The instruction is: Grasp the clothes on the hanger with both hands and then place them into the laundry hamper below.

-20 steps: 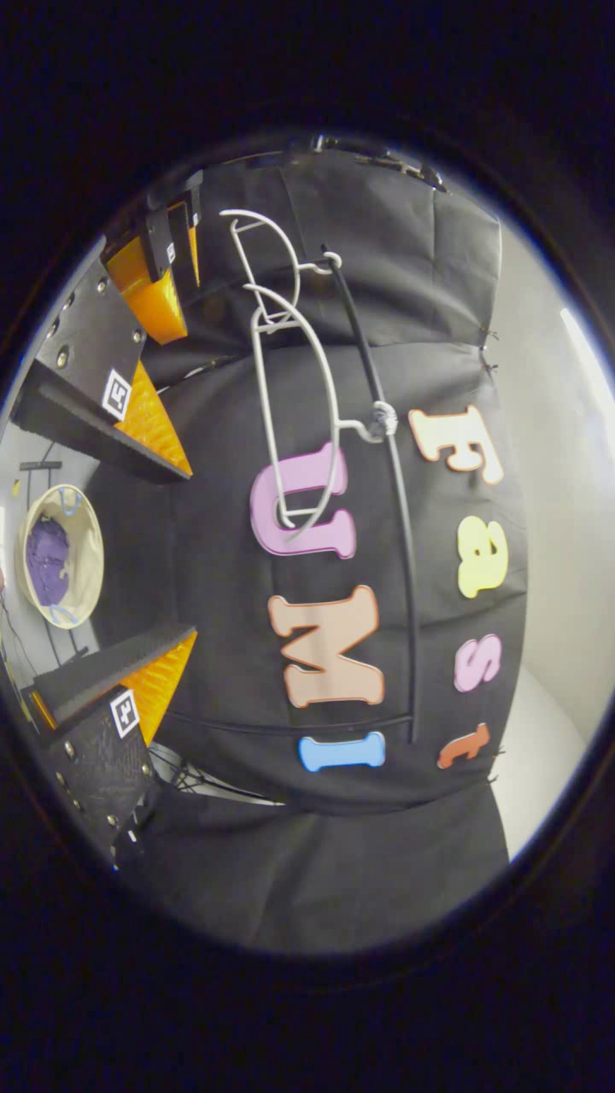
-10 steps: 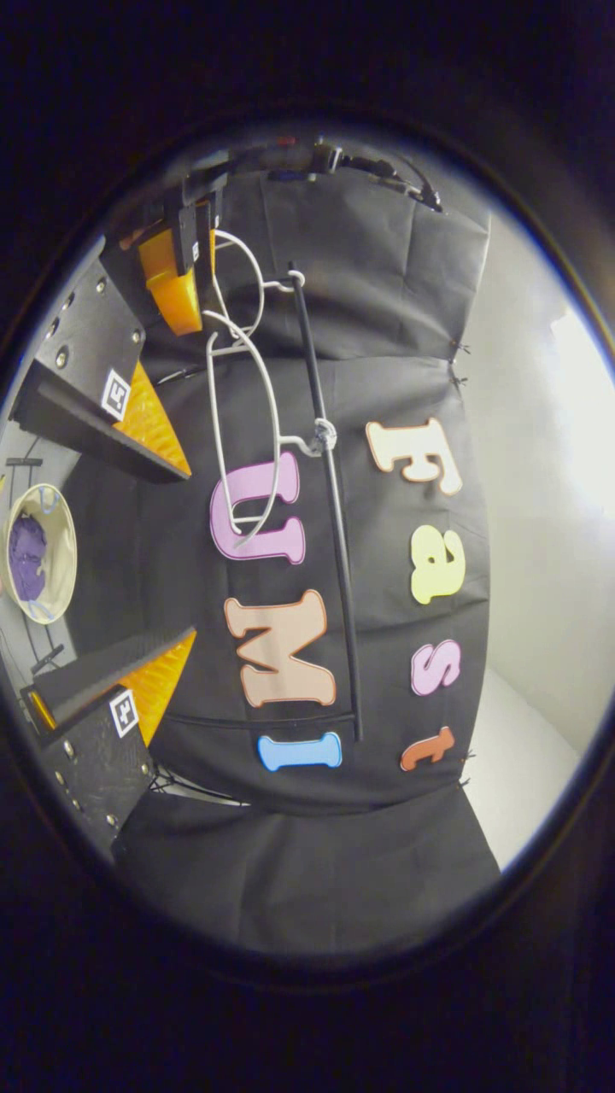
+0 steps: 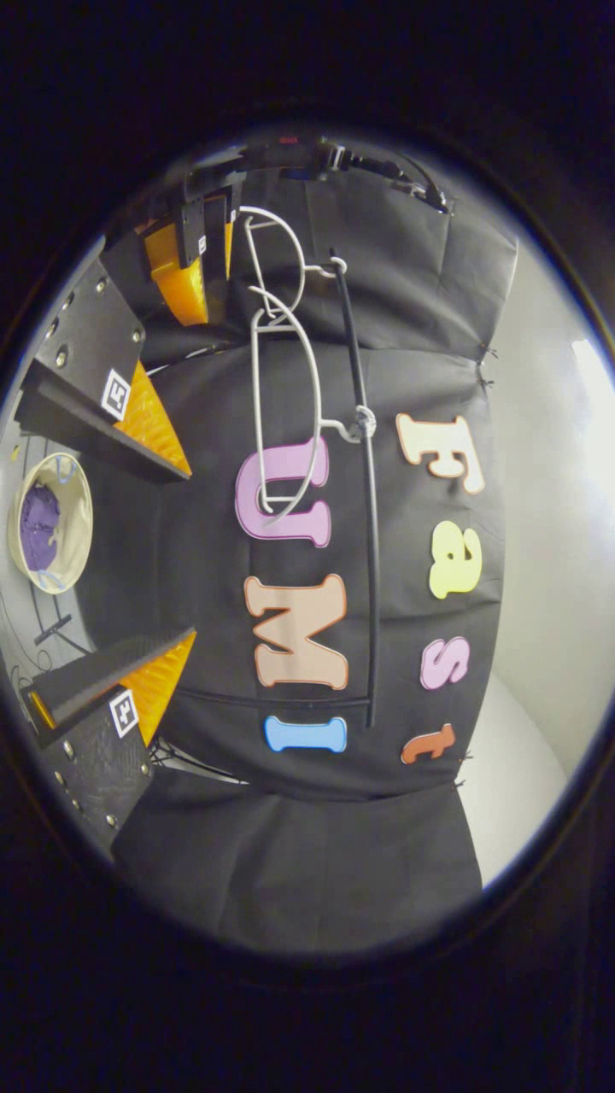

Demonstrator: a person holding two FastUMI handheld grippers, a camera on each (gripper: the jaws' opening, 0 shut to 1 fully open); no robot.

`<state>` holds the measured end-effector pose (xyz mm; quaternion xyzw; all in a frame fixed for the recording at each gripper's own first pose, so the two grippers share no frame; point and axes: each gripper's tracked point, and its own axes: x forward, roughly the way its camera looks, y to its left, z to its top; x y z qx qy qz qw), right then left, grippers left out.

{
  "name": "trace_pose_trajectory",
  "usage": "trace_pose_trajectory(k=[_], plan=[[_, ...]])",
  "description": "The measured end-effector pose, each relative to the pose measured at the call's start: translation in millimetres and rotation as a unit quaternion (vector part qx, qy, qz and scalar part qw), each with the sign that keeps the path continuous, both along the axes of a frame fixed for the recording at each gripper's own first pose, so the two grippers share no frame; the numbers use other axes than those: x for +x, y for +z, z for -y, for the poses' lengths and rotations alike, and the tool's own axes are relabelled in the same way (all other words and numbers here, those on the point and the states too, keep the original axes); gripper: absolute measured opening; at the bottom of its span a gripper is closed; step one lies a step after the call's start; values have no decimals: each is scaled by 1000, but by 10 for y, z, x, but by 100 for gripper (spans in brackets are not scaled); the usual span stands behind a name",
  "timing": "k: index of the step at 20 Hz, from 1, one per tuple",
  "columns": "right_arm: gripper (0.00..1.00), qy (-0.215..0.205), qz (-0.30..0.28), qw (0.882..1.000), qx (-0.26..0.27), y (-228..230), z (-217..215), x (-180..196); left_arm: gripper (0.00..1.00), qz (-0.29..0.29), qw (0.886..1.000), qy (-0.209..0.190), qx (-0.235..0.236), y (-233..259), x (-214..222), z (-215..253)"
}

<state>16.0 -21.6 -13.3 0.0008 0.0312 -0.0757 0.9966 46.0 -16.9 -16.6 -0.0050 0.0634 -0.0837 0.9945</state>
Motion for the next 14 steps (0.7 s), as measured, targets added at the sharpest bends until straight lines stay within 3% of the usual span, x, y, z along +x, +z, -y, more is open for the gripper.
trace_pose_trajectory(k=[3, 11, 12, 13, 14], plan=[[100, 1, -6, 1000, -3, -28, 0, 6, 93, 21, 1000, -24, -2, 98, 31, 158], [100, -15, 29, 999, 5, 311, 137, 0, 97, 79, 993, -83, -3, 528, 230, 608], [92, -21, 31, 999, 3, 330, 177, 5, 99, 88, 992, -85, -4, 579, 261, 642], [92, -27, 32, 999, 2, 342, 223, 12, 94, 94, 992, -86, -2, 613, 279, 668], [92, -34, 33, 999, 3, 355, 264, 12, 100, 102, 991, -87, -1, 653, 299, 678]])
